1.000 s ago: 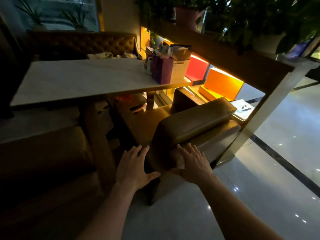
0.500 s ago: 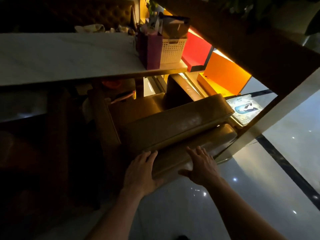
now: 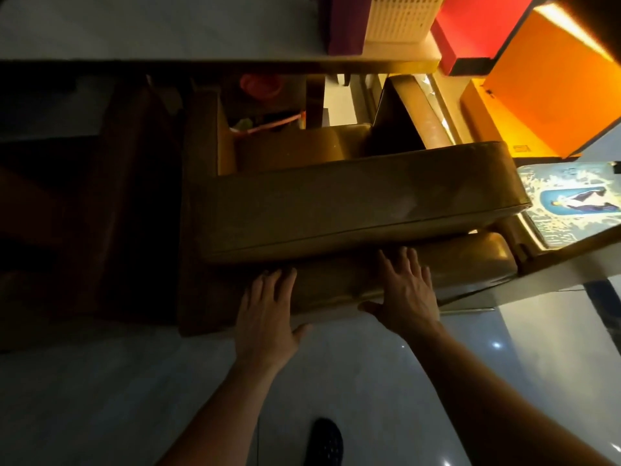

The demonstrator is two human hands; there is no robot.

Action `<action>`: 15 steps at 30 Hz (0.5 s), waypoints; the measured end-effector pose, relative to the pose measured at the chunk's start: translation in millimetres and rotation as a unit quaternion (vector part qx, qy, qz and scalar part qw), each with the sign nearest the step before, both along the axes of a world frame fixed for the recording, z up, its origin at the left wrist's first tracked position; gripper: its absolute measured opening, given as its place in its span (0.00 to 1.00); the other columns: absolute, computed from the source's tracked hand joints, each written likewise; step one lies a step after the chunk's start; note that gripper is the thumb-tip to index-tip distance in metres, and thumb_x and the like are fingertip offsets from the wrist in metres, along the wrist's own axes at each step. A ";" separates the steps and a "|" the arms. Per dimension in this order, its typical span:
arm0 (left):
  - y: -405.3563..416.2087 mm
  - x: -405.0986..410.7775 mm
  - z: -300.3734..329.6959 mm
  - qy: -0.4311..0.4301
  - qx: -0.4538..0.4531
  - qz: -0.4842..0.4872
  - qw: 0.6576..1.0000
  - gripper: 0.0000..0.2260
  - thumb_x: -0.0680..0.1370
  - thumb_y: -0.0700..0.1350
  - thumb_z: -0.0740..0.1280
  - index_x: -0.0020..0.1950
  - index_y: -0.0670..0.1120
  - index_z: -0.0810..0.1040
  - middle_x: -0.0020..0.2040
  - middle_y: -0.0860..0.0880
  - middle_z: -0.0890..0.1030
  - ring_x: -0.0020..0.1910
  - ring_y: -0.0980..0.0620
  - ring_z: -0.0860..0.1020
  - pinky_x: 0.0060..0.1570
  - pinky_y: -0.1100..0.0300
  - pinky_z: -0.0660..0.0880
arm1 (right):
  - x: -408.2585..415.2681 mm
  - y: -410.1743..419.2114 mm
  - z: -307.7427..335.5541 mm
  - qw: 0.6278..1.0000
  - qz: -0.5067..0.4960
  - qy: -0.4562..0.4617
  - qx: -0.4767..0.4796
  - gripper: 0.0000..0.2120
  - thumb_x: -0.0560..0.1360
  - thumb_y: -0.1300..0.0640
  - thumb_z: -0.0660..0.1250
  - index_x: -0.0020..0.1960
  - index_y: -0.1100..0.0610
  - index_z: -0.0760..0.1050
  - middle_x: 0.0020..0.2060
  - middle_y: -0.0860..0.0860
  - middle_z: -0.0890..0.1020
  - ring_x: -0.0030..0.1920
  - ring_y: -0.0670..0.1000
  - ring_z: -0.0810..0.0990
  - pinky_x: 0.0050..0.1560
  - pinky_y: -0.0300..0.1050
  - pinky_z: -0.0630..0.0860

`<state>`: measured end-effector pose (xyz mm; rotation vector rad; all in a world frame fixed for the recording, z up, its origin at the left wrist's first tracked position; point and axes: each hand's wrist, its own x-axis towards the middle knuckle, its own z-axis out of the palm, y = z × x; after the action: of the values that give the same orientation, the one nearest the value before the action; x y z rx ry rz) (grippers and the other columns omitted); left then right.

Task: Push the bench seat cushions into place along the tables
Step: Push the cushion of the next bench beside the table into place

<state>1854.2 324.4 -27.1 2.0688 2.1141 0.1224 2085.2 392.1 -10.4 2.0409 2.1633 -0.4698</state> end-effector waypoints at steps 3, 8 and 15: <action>13.2 4.6 -5.6 0.007 -0.009 0.004 1.000 0.47 0.68 0.69 0.68 0.79 0.54 0.51 0.76 0.48 0.61 0.74 0.45 0.57 0.73 0.48 0.58 | 8.0 8.3 -7.6 1.000 0.015 0.000 -0.001 0.57 0.66 0.35 0.74 0.80 0.47 0.41 0.80 0.59 0.44 0.79 0.63 0.39 0.77 0.64 0.44; 15.8 4.5 -19.8 0.046 0.012 0.012 0.999 0.47 0.67 0.71 0.68 0.79 0.52 0.56 0.73 0.49 0.65 0.72 0.43 0.61 0.74 0.44 0.54 | 11.0 14.3 -17.7 1.000 0.028 -0.005 -0.006 0.57 0.67 0.35 0.75 0.80 0.47 0.40 0.80 0.60 0.43 0.78 0.64 0.38 0.77 0.66 0.45; 11.0 -1.8 -31.3 0.025 0.031 0.021 0.999 0.45 0.67 0.67 0.71 0.78 0.53 0.58 0.73 0.50 0.66 0.71 0.42 0.62 0.69 0.43 0.63 | 3.0 11.2 -27.9 0.999 0.027 -0.026 0.016 0.58 0.65 0.34 0.75 0.81 0.49 0.42 0.79 0.63 0.45 0.78 0.67 0.41 0.76 0.69 0.47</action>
<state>1852.4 335.4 -58.5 2.0823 2.2115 0.1464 2088.2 403.4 -38.3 1.9811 2.2043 -0.3719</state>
